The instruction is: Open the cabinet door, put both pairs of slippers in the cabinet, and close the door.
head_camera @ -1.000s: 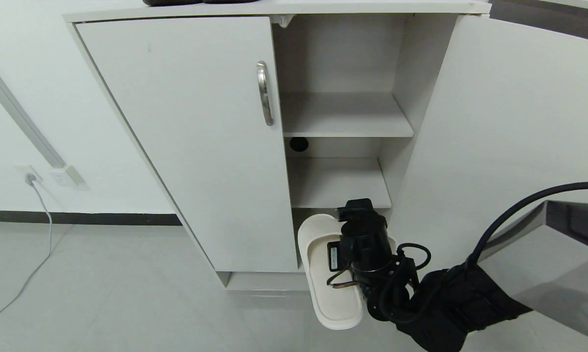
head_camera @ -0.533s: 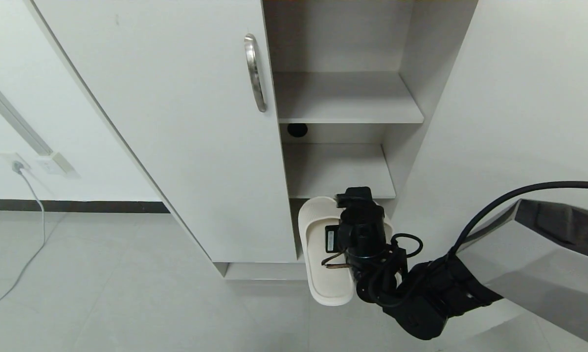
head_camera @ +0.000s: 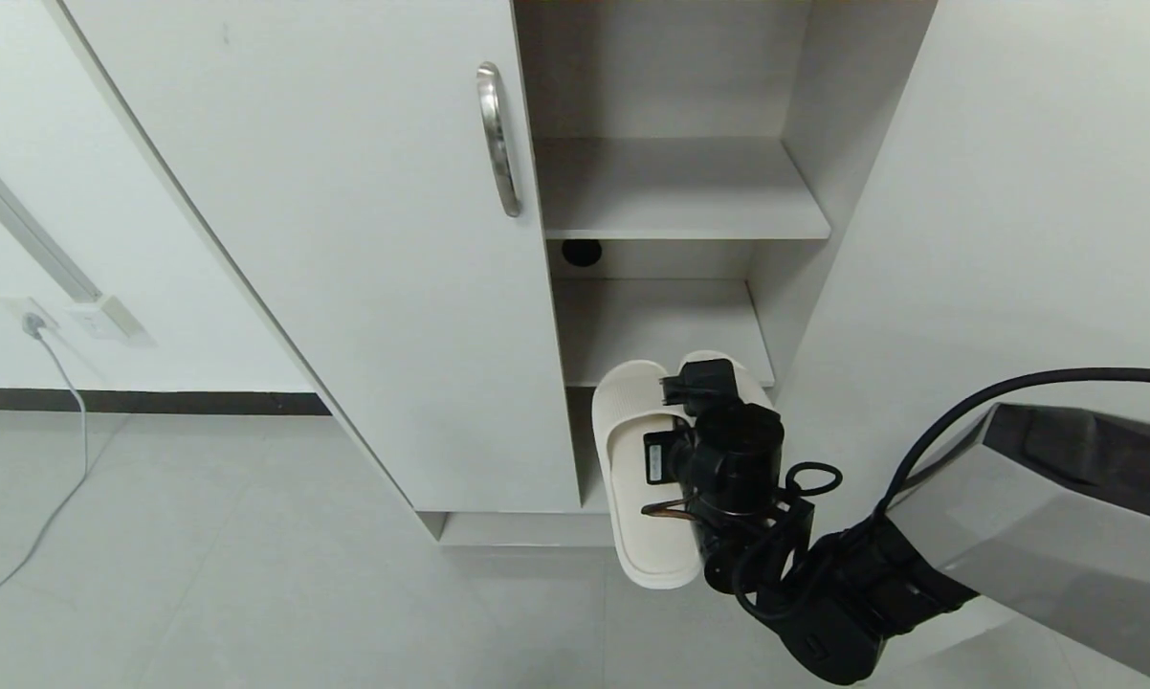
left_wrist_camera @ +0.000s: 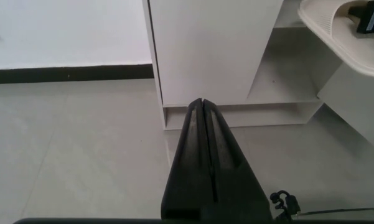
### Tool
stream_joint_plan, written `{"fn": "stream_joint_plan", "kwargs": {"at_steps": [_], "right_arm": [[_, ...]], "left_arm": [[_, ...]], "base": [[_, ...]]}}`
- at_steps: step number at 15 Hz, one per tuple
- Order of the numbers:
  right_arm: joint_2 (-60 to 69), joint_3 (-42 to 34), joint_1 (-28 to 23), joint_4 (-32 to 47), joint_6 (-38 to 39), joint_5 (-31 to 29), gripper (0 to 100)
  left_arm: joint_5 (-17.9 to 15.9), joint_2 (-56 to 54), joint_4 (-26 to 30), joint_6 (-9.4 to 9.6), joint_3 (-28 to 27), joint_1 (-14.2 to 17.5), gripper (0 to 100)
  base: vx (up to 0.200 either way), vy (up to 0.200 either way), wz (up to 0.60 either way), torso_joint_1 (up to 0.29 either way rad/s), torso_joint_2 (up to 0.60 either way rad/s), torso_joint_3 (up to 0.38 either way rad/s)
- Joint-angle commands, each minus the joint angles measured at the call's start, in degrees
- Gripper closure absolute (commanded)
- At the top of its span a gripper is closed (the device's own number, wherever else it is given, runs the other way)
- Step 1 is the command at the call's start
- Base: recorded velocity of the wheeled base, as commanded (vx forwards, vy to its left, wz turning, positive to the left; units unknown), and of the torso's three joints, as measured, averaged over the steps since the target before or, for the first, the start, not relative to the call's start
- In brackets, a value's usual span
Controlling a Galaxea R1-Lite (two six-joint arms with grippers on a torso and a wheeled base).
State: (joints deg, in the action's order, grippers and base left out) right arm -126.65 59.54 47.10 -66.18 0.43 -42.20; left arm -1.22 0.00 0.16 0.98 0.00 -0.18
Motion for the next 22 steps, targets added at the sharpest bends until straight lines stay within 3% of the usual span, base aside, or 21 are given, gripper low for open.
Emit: {"fn": "stream_joint_plan", "kwargs": {"at_steps": [1, 6, 13, 16, 21, 22], "right_arm": [[-1.32, 0.05, -0.43, -0.35, 0.01, 0.02, 100], [-1.5, 0.14, -0.43, -0.97, 0.19, 0.1, 100], [-4.84, 4.36, -3.07, -0.53, 0.36, 0.19, 100], [-9.23, 13.06, -5.97, 2.81, 0.28, 0.46, 100], [-10.2, 20.53, -7.64, 7.47, 0.01, 3.18, 100], [-11.87, 26.33, -8.52, 10.11, 0.01, 4.06, 100]], "left_arm": [[-0.01, 0.09, 0.02, -0.01, 0.0, -0.08, 100], [-0.01, 0.09, -0.07, -0.01, 0.0, -0.08, 100], [-0.01, 0.09, -0.07, -0.01, 0.0, 0.01, 100], [-0.01, 0.09, -0.07, -0.01, 0.0, 0.01, 100], [-0.01, 0.09, -0.07, -0.01, 0.0, 0.01, 100], [-0.01, 0.09, -0.07, -0.01, 0.0, -0.08, 100]], "base": [[0.2, 0.0, 0.0, 0.002, 0.0, 0.002], [0.2, 0.0, 0.0, 0.0, 0.0, 0.001], [0.0, 0.0, 0.0, 0.0, 0.0, 0.0], [0.0, 0.0, 0.0, 0.0, 0.0, 0.0], [0.0, 0.0, 0.0, 0.0, 0.0, 0.0], [0.0, 0.0, 0.0, 0.0, 0.0, 0.0]]}}
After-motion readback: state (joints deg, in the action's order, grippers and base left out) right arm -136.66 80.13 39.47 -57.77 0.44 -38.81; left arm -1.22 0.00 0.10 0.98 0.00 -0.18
